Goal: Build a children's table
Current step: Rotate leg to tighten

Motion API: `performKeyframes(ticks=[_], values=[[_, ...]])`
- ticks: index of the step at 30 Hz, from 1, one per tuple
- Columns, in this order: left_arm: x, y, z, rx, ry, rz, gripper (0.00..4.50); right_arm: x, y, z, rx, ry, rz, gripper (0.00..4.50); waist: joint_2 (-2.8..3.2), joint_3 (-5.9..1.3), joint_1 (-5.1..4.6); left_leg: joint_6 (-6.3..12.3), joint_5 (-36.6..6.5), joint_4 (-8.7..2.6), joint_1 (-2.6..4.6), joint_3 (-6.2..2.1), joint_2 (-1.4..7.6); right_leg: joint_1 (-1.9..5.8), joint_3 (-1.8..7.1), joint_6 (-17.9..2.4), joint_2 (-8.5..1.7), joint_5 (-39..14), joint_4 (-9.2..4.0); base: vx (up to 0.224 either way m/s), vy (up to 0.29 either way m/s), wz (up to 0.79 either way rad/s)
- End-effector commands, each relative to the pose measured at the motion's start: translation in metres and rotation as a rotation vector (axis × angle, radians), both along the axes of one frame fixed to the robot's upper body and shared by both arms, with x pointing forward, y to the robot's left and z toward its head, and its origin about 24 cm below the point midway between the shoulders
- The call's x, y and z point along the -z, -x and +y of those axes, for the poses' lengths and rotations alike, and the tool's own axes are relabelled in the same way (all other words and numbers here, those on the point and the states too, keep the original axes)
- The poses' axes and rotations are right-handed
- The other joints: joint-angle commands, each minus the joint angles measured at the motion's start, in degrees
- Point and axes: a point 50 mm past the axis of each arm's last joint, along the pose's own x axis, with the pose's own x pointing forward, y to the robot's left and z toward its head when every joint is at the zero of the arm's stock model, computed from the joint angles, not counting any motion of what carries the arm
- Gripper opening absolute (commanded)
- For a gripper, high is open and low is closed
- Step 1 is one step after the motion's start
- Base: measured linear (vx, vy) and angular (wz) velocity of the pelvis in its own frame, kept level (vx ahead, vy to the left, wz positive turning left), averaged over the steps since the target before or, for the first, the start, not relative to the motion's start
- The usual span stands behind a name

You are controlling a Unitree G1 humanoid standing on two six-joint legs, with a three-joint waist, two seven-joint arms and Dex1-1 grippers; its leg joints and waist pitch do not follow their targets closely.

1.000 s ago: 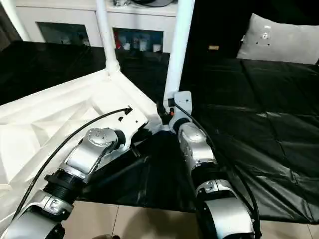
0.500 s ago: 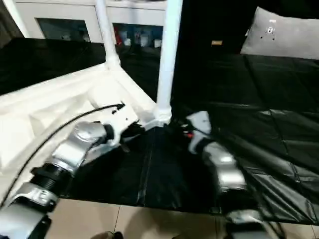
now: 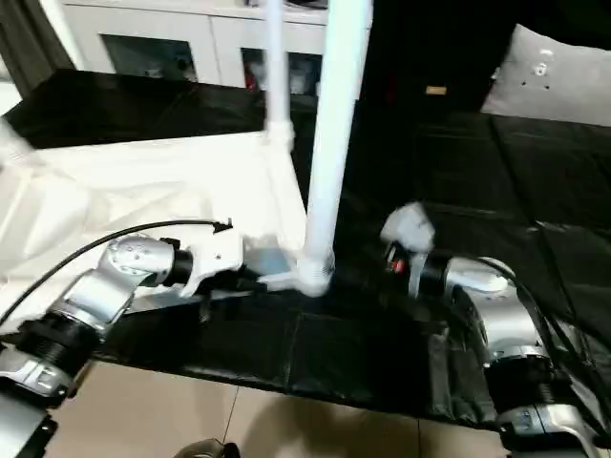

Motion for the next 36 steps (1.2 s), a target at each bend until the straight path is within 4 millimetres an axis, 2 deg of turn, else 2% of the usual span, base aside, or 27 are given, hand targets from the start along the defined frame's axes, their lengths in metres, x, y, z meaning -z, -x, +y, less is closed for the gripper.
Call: performKeyframes(ticks=[1, 6, 9, 12, 13, 15, 23, 29, 32, 34, 35, 36], values=[[0.017, 0.014, -0.005, 0.137, -0.099, 0.080, 0.00, -0.001, 0.004, 0.006, -0.083, 0.026, 0.028, 4.50, -0.33, -3.73, 0.16, 6.37, -6.20, -3.09, 1.22, -1.29, 3.99, 2.48, 2.26, -15.96, -4.49, 5.47, -2.90, 0.000, 0.000, 0.00], [0.015, 0.017, -0.009, 0.204, -0.104, 0.088, 0.00, 0.004, 0.010, 0.013, -0.165, 0.045, 0.090, 4.50, -0.30, -3.83, 1.02, 5.89, -6.13, -3.03, 1.33, -1.31, 4.15, 2.29, 2.27, -16.15, -4.59, 4.70, -2.77, 0.000, 0.000, 0.00], [0.014, 0.018, -0.012, 0.236, -0.102, 0.087, 0.00, 0.007, 0.009, 0.016, -0.169, 0.038, 0.113, 4.17, -0.36, -3.86, 1.21, 4.85, -7.42, -3.07, 1.44, -1.30, 4.11, 2.28, 2.31, -15.99, -4.70, 2.92, -2.89, 0.000, 0.000, 0.00], [0.014, 0.019, -0.013, 0.248, -0.099, 0.093, 0.00, 0.011, 0.011, 0.016, -0.177, 0.018, 0.164, 4.14, -0.35, -3.88, 1.44, 4.51, -7.29, -3.02, 1.43, -1.29, 4.08, 2.27, 2.34, -15.82, -4.66, 2.87, -2.85, 0.000, 0.000, 0.00], [0.014, 0.019, -0.013, 0.249, -0.099, 0.093, 0.00, 0.011, 0.011, 0.016, -0.177, 0.017, 0.171, 3.87, -0.43, -3.91, 1.70, 4.39, -7.31, -2.96, 1.37, -1.26, 4.05, 2.28, 2.37, -15.61, -4.76, 2.54, -2.85, 0.000, 0.000, 0.00], [0.014, 0.019, -0.013, 0.249, -0.100, 0.095, 0.00, 0.013, 0.011, 0.016, -0.175, 0.011, 0.187, 3.76, -0.53, -3.99, 1.87, 4.35, -6.98, -2.90, 1.37, -1.27, 4.02, 2.31, 2.37, -15.41, -4.78, 2.69, -2.76, 0.000, 0.000, 0.00], [0.016, 0.019, -0.011, 0.244, -0.102, 0.102, 0.00, 0.018, 0.012, 0.016, -0.169, 0.015, 0.216, 2.97, -0.55, -4.13, 1.96, 4.44, -6.28, -2.70, 1.24, -1.31, 3.92, 2.35, 2.28, -15.25, -4.72, 2.94, -2.59, 0.000, 0.000, 0.00], [0.018, 0.021, -0.014, 0.190, -0.050, 0.138, 0.00, 0.023, 0.016, 0.021, -0.160, -0.027, 0.248, 2.82, -0.32, -4.16, 1.95, 3.85, -6.79, -2.70, 1.30, -1.34, 3.92, 2.32, 2.30, -15.24, -4.74, 2.06, -2.59, 0.000, 0.000, 0.00], [0.018, 0.019, -0.018, 0.100, 0.000, 0.159, 0.00, 0.030, 0.014, 0.027, -0.082, -0.040, 0.253, 2.78, -0.47, -4.15, 1.85, 3.75, -6.66, -2.75, 1.33, -1.34, 3.94, 2.26, 2.30, -15.51, -4.72, 2.50, -2.61, 0.000, 0.000, 0.00], [0.016, 0.015, -0.028, -0.019, 0.065, 0.181, 0.00, 0.040, 0.007, 0.035, 0.073, -0.039, 0.253, 2.78, -0.49, -3.71, 1.33, 2.44, -9.43, -3.10, 1.42, -1.36, 3.77, 1.96, 2.37, -15.20, -4.76, -2.46, -3.26, 0.000, 0.000, 0.00], [0.016, 0.014, -0.031, -0.048, 0.084, 0.187, 0.00, 0.043, 0.004, 0.038, 0.116, -0.041, 0.258, 2.78, -0.58, -3.69, 1.13, 1.68, -10.40, -3.30, 1.53, -1.44, 3.84, 2.06, 2.40, -14.97, -4.83, -4.37, -3.32, 0.000, 0.000, 0.00], [0.015, 0.013, -0.036, -0.081, 0.111, 0.191, 0.00, 0.046, 0.001, 0.041, 0.177, -0.052, 0.263, 2.78, -0.64, -3.38, 0.63, 0.45, -12.93, -3.64, 1.54, -1.57, 3.67, 2.05, 2.43, -14.16, -4.93, -9.67, -3.88, 0.000, 0.000, 0.00]])
